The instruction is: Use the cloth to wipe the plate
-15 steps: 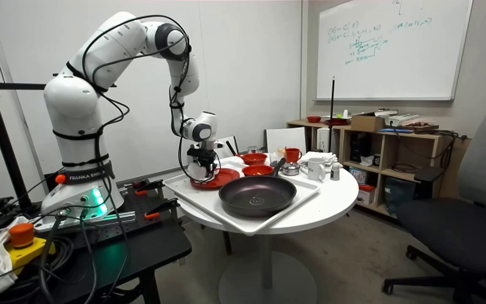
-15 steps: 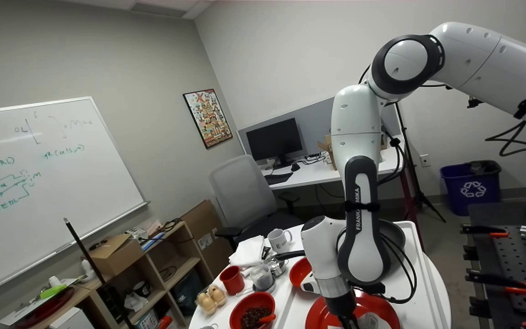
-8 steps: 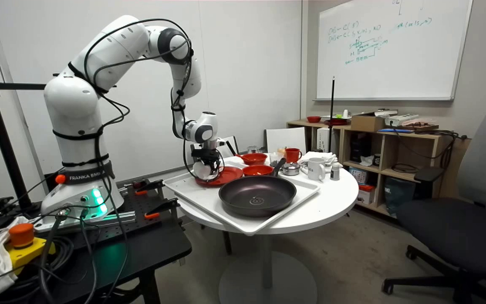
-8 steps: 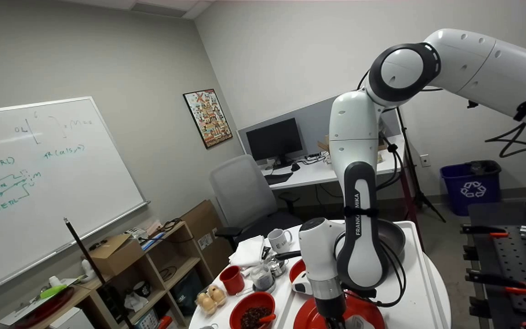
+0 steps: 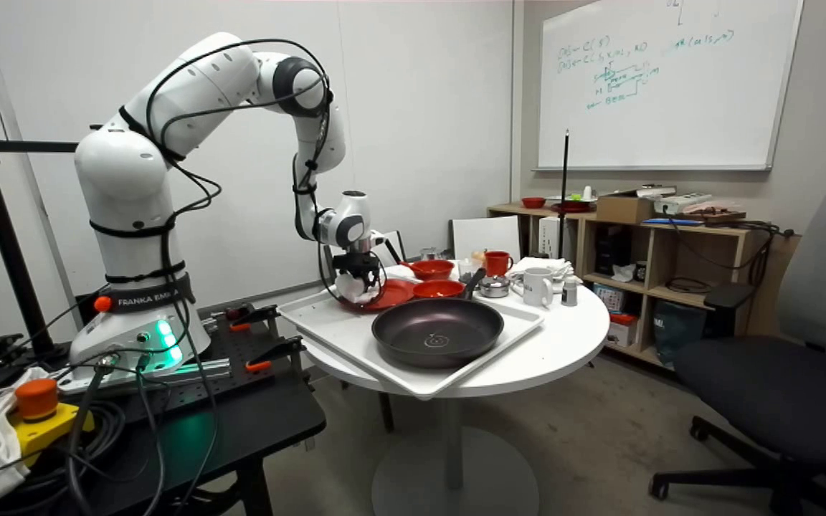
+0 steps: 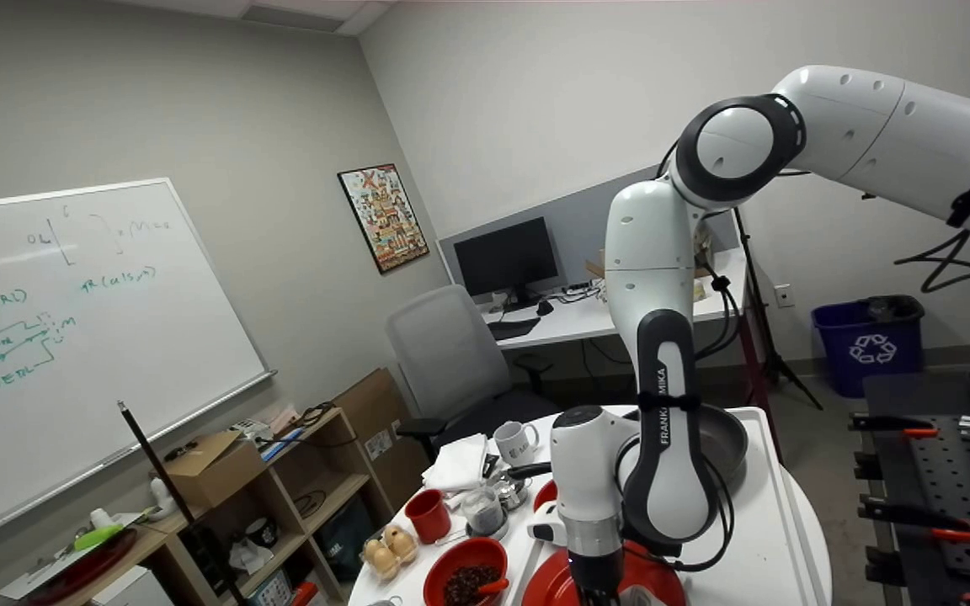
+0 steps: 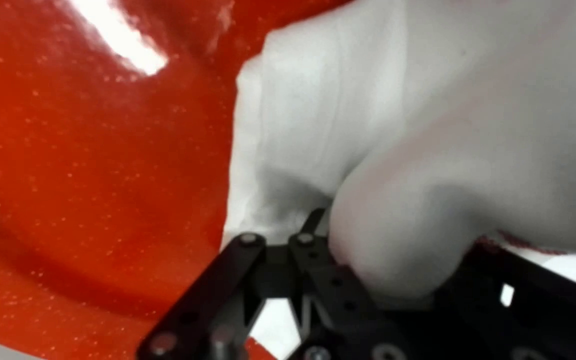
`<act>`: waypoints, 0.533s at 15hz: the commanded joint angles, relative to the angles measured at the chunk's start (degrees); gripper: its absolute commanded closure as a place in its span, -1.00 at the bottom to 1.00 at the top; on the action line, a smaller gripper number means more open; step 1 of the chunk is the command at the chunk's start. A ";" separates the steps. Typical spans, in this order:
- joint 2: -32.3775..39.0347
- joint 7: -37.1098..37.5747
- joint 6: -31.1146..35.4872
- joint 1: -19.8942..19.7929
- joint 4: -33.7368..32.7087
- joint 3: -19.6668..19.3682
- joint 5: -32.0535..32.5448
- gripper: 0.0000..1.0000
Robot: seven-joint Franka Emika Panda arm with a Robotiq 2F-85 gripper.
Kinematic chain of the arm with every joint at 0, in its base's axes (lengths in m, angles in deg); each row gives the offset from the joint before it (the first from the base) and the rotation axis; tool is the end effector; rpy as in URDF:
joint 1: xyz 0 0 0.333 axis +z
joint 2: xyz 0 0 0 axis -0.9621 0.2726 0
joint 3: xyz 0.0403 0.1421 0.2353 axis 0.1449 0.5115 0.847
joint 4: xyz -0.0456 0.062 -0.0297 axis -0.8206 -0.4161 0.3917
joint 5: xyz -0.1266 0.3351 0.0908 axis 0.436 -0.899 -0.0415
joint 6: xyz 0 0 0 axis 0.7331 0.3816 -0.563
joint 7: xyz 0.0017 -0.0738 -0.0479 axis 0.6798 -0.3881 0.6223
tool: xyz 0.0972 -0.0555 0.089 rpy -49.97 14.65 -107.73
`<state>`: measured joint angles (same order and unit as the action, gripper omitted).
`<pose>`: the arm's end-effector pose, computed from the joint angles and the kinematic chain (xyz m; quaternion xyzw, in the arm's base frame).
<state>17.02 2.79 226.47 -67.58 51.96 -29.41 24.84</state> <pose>0.4916 0.2635 0.0234 -0.8852 -0.4431 -0.1085 0.0916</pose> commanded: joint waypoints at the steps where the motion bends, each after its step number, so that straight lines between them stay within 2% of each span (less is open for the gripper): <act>1: 2.87 -0.34 5.43 1.97 -1.70 -2.04 2.91 0.79; 8: 1.11 1.39 18.59 11.18 0.40 -11.07 5.15 0.79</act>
<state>17.85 2.84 239.56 -60.70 52.05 -36.38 28.68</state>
